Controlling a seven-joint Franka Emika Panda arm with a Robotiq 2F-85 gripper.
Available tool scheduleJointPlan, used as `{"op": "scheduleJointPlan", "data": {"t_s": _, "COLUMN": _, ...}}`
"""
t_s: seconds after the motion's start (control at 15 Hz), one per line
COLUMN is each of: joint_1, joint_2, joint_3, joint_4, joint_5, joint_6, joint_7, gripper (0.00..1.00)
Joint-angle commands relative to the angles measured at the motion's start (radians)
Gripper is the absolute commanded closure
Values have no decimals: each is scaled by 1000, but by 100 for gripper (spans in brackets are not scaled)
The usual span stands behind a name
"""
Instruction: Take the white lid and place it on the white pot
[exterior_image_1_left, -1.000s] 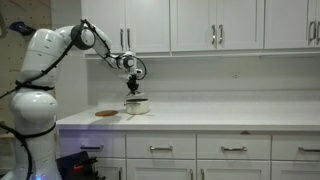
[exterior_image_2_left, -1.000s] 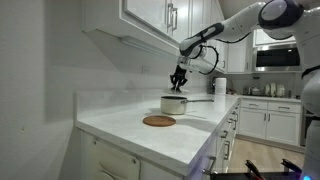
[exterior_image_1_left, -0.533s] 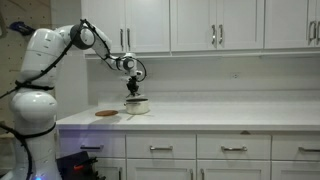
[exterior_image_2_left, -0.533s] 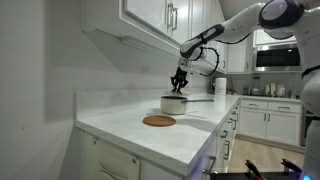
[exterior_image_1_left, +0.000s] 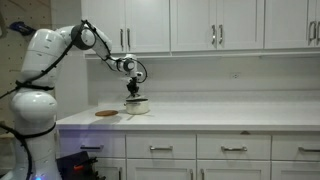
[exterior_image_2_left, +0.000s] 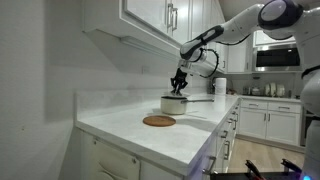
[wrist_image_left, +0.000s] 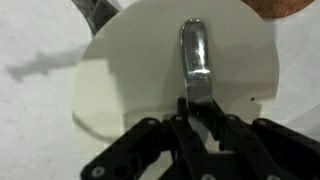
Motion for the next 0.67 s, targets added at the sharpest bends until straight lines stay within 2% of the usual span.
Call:
{"op": "scheduleJointPlan", "data": {"t_s": 0.0, "joint_1": -9, "joint_2": 2, "joint_3": 3, "joint_4": 13, "joint_5": 28, "joint_6": 25, "joint_7": -43, "gripper": 94}}
{"op": "scheduleJointPlan", "data": {"t_s": 0.6, "joint_1": -4, "joint_2": 63, "joint_3": 1, "joint_4": 75, "joint_5": 10, "joint_6": 15, "joint_7": -48, "gripper": 94}}
